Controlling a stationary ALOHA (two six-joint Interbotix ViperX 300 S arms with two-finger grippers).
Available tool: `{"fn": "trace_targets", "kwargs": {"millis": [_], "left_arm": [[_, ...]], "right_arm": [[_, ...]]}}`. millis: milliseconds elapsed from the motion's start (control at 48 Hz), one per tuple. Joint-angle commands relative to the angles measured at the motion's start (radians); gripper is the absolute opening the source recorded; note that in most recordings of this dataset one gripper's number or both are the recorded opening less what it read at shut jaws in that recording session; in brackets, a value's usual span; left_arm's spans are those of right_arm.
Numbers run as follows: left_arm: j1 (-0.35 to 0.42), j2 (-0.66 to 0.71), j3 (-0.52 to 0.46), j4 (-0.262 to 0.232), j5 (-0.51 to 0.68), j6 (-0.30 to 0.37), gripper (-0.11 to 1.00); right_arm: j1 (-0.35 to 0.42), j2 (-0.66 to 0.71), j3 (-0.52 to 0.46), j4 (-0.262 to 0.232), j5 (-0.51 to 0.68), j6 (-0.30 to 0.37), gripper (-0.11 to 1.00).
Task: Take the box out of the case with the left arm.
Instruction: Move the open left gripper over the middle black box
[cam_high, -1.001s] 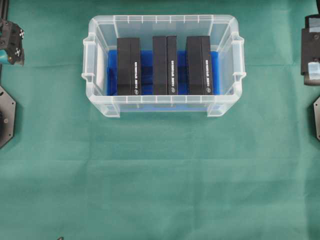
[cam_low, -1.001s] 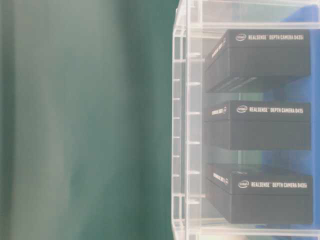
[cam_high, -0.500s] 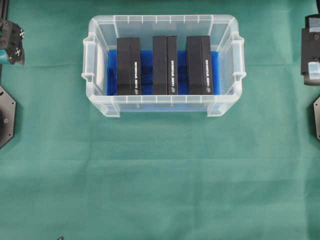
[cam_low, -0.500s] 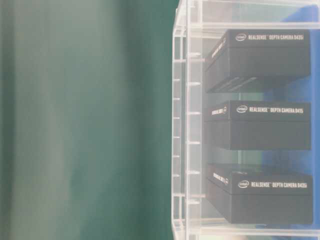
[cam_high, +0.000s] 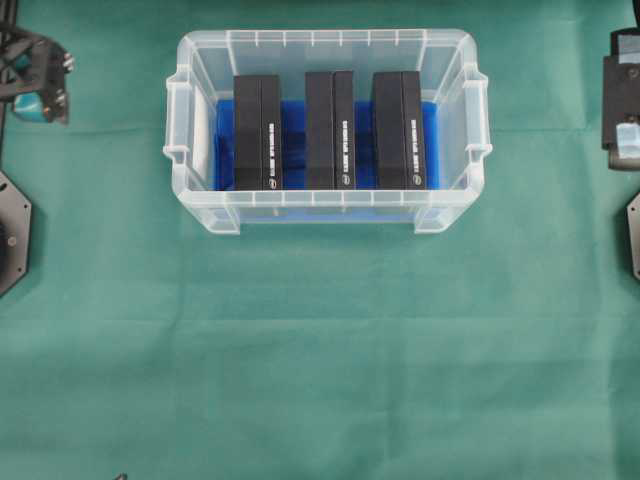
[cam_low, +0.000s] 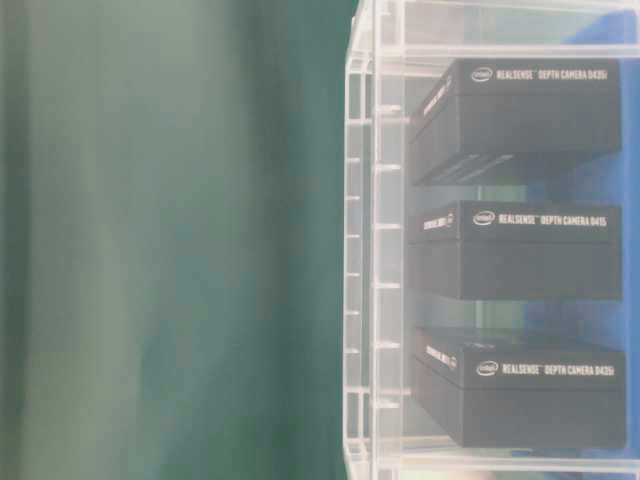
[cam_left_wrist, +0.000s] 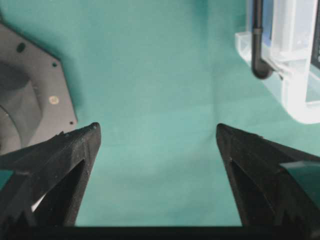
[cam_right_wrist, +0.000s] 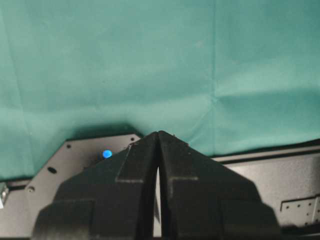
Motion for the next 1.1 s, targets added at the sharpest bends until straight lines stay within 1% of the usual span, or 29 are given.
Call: {"fn": "trace_targets", "kwargs": {"millis": [0, 229, 438, 667, 1084], "left_arm": [[-0.009, 0.028, -0.049, 0.000, -0.008, 0.000, 0.97], [-0.037, 0.138, -0.133, 0.000, -0.058, -0.008, 0.96], [-0.066, 0.241, -0.219, 0.002, -0.100, -0.028, 0.96], [-0.095, 0.377, -0.360, 0.002, -0.117, -0.032, 0.96], [-0.114, 0.614, -0.637, 0.003, -0.117, -0.025, 0.96]], "right_arm": [[0.000, 0.005, -0.028, 0.000, -0.003, 0.003, 0.00], [0.000, 0.028, -0.028, 0.002, -0.014, 0.003, 0.00], [0.000, 0.031, -0.029, 0.002, -0.026, 0.003, 0.00], [0.000, 0.031, -0.029, 0.002, -0.028, 0.003, 0.00], [-0.002, 0.032, -0.023, 0.000, -0.043, 0.002, 0.00]]}}
